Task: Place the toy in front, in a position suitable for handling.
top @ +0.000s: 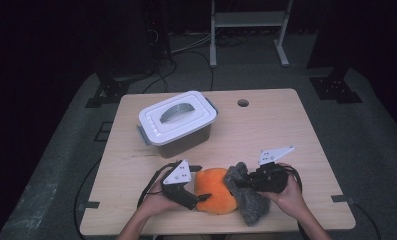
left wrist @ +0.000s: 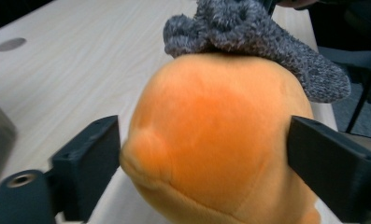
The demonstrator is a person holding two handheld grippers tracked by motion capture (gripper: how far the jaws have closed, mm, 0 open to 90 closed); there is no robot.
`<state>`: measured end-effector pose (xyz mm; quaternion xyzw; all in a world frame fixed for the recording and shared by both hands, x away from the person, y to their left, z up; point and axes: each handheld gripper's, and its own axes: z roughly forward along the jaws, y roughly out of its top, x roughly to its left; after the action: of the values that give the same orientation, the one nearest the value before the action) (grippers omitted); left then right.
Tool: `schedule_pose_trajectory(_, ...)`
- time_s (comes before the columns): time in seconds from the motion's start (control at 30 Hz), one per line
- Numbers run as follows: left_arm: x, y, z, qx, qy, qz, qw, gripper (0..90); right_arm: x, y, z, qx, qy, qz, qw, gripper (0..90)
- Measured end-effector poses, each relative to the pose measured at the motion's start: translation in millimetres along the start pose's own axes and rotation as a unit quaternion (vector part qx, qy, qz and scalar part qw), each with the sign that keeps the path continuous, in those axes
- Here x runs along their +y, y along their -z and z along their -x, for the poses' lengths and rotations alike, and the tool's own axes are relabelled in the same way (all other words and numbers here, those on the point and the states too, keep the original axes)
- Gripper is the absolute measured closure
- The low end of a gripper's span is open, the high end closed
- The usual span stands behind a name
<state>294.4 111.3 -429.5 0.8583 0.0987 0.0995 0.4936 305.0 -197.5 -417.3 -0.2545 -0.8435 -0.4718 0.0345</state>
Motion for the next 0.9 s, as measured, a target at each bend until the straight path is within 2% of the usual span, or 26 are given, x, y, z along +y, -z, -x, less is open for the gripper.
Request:
schedule_pose_trajectory(0.17, 0.7, -3.7, 5.0, -0.010, -0.019, -0.001, 0.9998, 24.3, -1.0, 7.1, -2.6, 0.004, 0.002, -0.008, 1.0000, 77.4)
schedule_pose_trajectory(0.23, 0.5, -4.6, 5.4, -0.015, -0.018, 0.003, 0.9997, 25.4, 3.4, 9.7, -6.1, -0.004, 0.012, -0.008, 0.9999, 77.5)
schedule_pose_trajectory(0.3, 0.9, -5.7, 6.8, -0.018, -0.019, 0.007, 0.9996, 25.7, 10.3, 11.9, -8.3, -0.002, 0.019, 0.006, 0.9998, 77.6)
schedule_pose_trajectory(0.4, 2.8, -6.1, 10.8, -0.022, -0.035, 0.008, 0.9991, 26.1, 21.2, 8.1, -11.7, -0.006, 0.029, 0.011, 0.9995, 77.5)
schedule_pose_trajectory(0.47, 3.0, -6.2, 12.6, -0.021, -0.042, 0.007, 0.9989, 26.2, 24.0, 2.0, -12.3, -0.007, 0.034, 0.003, 0.9994, 77.5)
schedule_pose_trajectory(0.57, 1.7, -5.4, 12.1, -0.021, -0.044, 0.004, 0.9988, 26.8, 21.6, -4.1, -8.9, -0.003, 0.029, 0.001, 0.9996, 77.6)
schedule_pose_trajectory(0.9, 1.7, -6.3, 12.2, -0.020, -0.041, 0.008, 0.9989, 26.7, -1.4, 8.6, 1.5, -0.005, -0.002, -0.004, 1.0000, 77.5)
